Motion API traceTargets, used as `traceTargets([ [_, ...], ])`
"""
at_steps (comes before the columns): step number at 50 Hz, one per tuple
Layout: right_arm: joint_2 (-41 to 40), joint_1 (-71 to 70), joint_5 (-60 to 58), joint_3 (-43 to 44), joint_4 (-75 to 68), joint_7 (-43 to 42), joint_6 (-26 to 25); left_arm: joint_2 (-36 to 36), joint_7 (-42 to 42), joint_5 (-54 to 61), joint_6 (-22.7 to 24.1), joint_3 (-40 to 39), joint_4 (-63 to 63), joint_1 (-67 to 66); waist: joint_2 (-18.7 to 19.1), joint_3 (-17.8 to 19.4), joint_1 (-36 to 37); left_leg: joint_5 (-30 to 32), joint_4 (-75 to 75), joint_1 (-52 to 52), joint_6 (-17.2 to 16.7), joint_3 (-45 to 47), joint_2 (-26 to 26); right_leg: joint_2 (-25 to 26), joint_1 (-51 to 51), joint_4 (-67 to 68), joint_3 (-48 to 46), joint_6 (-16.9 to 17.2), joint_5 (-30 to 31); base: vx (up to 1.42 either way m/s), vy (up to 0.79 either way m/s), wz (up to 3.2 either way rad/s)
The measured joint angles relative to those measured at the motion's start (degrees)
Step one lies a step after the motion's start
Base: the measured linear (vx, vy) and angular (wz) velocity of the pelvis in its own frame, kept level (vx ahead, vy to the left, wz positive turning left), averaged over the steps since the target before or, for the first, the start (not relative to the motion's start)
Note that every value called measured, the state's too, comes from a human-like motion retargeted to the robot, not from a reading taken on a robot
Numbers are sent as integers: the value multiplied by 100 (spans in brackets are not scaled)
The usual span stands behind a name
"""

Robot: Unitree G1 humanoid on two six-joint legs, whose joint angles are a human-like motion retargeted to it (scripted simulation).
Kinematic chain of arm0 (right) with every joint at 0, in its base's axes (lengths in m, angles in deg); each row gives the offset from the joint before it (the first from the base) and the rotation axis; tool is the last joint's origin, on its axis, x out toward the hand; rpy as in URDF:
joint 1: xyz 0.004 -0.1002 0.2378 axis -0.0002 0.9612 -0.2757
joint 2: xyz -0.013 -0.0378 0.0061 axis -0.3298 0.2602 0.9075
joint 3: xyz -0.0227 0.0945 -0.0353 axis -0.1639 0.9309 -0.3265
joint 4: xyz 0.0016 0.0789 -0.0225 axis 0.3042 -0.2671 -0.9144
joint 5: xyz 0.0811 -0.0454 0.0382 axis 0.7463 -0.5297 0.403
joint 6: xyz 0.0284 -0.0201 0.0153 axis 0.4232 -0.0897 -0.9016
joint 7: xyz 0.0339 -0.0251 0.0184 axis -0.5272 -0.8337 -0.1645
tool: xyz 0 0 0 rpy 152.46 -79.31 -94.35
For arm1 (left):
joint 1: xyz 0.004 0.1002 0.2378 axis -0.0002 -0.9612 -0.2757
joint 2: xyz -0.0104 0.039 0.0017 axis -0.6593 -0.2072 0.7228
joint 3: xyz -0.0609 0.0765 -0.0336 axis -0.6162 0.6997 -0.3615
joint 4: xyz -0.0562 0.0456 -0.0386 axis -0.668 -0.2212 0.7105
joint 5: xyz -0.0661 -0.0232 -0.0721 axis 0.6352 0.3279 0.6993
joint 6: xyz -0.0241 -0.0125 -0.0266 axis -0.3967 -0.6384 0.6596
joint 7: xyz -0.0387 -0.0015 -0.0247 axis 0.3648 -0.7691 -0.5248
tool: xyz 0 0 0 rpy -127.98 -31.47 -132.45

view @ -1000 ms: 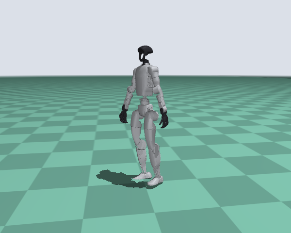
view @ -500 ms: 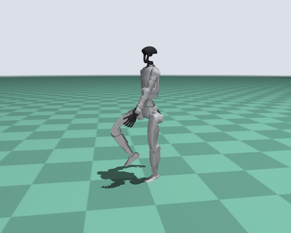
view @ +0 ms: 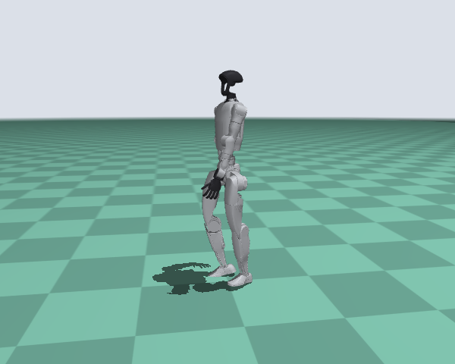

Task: In place motions

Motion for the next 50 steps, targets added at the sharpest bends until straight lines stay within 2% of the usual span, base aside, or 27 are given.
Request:
traceTargets([
  [2, -62, -123, -13, -86, 53, -39, 9, -49, 26, -169, 2, 1, 20, -180, -9, -39, 73, 6, 10, -38, -53, -5, 18, 179, 191, -645, -192, -165, -175, -3, -24, -2],
  [5, -153, -340, 22, -103, 83, -93, 0, -184, 47, -345, 12, -24, 49, -478, -33, -139, 244, 42, 52, -193, -130, 76, 65, 161, 176, -1032, -137, 132, 18, -7, -27, -8],
  [11, -232, -1029, 597, -462, -141, -491, 7, -551, 7, -77, -1, -398, 64, -1294, 31, -33, 36, 195, 785, -581, -297, -47, 334, 216, 244, -1211, -340, 35, -20, -9, -22, 23],
  [13, -260, -1299, 753, -628, -218, -586, -13, -611, 84, 110, 16, -670, 7, -1689, -35, 9, 48, 603, 1435, -850, -235, -19, 372, 107, 293, -1191, -306, 21, -43, -5, -15, -4],
  [15, -332, -1663, 895, -741, -226, -608, -78, -667, 155, 271, 19, -956, -140, -2033, -227, 101, 149, 1366, 2569, -1450, -159, 28, 449, -97, 312, -1180, -195, 24, -56, -15, -12, -24],
  [17, -461, -2041, 1024, -765, -78, -635, -92, -796, 130, 218, -46, -1087, -307, -2365, -410, 183, 318, 1998, 3890, -2220, 199, 95, 636, -293, 247, -1098, -86, 54, -109, -17, -17, -21],
  [18, -514, -2240, 1082, -787, 18, -617, -77, -881, 116, 138, -98, -1080, -378, -2539, -487, 237, 391, 2091, 4618, -2634, 478, 129, 753, -371, 225, -1030, -68, 44, -145, -12, -20, -7],
  [22, -676, -3062, 1156, -783, 459, -516, -160, -1083, 111, -361, -500, -926, -449, -3292, -614, 406, 792, 1199, 7404, -4273, 938, 351, 1403, -343, 215, -986, -53, -171, -201, -7, -12, -12],
  [25, -786, -3696, 1326, -920, 841, -549, -117, -1135, -59, -770, -783, -989, -449, -3712, -652, 528, 1144, 838, 8807, -5539, 1079, 263, 1517, -200, 230, -988, 68, -364, -296, -11, -5, -49],
  [27, -830, -4046, 1386, -1010, 1131, -560, -45, -1171, -144, -890, -829, -1060, -449, -3882, -729, 602, 1414, 773, 9265, -6190, 1066, 296, 1445, -222, 197, -1032, 218, -440, -262, -10, -2, -58],
  [30, -813, -4419, 1106, -1014, 1371, -573, 163, -1223, -139, -859, -868, -1272, -449, -4029, -898, 725, 1767, 703, 9351, -6529, 1156, 674, 1326, -343, 144, -1039, 339, -573, -218, -4, -1, -23],
  [33, -745, -4573, 944, -1040, 1308, -795, 153, -1289, -116, -632, -906, -1468, -449, -3976, -964, 774, 1921, 737, 9138, -6394, 1147, 758, 1262, -458, 171, -930, 303, -597, -289, 1, 1, 6],
  [38, -779, -4299, 845, -1041, 1161, -611, 171, -1256, -201, -321, -691, -1674, -449, -3598, -887, 634, 1816, 925, 8022, -5302, 657, 492, 1039, -569, 270, -903, 165, -420, -319, 5, 6, 25],
  [41, -856, -3914, 633, -1262, 1027, -632, 225, -1211, -156, -146, -478, -1726, -449, -3374, -834, 438, 1599, 1038, 6654, -4142, 341, 427, 715, -584, 366, -992, 79, -264, -285, 12, 2, 22],
  [45, -945, -3326, 194, -1590, 803, -734, 268, -1112, -191, -17, -332, -1689, -448, -3158, -647, 31, 1214, 1240, 4459, -2711, 78, 91, 236, -424, 460, -1210, -75, -123, -231, 17, 5, 26],
  [48, -1039, -2952, -37, -1721, 670, -724, 259, -1058, -238, 8, -248, -1628, -341, -3053, -426, -228, 903, 1388, 2779, -1756, -1, -93, 164, -155, 456, -1333, -197, -89, -215, 17, 6, 22],
  [50, -1070, -2739, -139, -1746, 641, -693, 255, -1029, -252, 57, -198, -1612, -265, -2961, -212, -281, 730, 1317, 1686, -1135, -286, -260, 172, 104, 483, -1386, -311, -90, -222, 8, 8, 22],
])
